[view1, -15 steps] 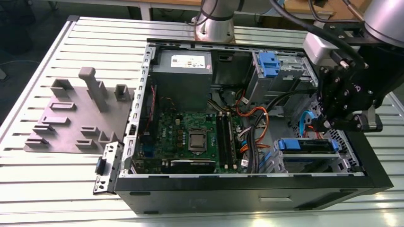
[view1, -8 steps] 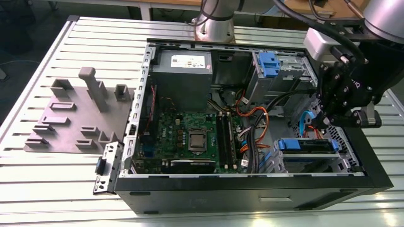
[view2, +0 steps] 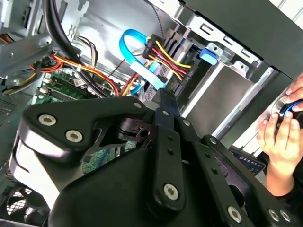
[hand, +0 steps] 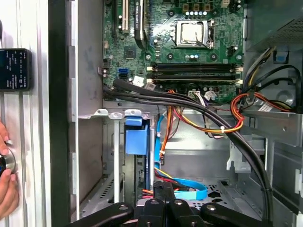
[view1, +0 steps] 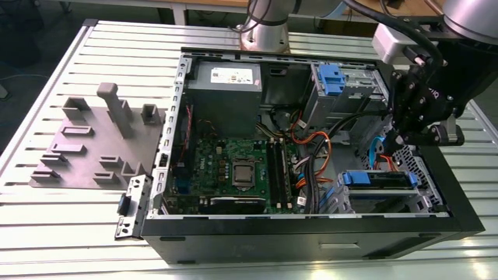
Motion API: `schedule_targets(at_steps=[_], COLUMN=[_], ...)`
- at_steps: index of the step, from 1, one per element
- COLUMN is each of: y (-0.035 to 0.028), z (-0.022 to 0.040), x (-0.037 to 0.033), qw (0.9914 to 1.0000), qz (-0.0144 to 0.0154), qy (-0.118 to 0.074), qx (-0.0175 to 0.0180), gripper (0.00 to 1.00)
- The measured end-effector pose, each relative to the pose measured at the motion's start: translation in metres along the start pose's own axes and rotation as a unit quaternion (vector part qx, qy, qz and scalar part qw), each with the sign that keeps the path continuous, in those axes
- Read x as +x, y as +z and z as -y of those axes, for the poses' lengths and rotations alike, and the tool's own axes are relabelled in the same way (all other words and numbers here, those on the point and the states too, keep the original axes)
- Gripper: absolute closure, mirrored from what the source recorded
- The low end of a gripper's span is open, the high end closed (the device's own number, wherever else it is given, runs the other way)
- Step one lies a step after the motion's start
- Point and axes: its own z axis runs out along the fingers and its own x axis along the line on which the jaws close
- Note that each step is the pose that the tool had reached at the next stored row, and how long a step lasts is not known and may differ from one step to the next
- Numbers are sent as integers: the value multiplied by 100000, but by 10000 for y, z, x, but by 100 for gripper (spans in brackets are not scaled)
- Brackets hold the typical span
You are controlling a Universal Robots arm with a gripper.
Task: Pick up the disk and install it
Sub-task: 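Insert the second disk wire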
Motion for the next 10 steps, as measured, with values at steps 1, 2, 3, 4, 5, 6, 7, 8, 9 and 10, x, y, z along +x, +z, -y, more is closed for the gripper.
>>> schedule_targets(at_steps=[1, 2, 3, 4, 5, 6, 7, 8, 9, 10], y=[0, -1, -1, -1, -1, -1, -1, -1, -1, -1], z=[4, 8, 8, 8, 8, 9, 9, 9, 9, 9], x=[-15, -25, -29, -33, -34, -34, -34, -35, -35, -35], qw=[100000, 100000, 100000, 100000, 100000, 100000, 100000, 100000, 100000, 100000], qz=[2, 4, -1, -2, 0, 0, -2, 2, 0, -9], qy=[0, -3, -3, 6, 6, 4, 1, 1, 0, 1], qx=[-68, -146, -151, -155, -156, -156, -158, -156, -155, -157], gripper=[89, 89, 89, 89, 89, 89, 89, 89, 89, 84])
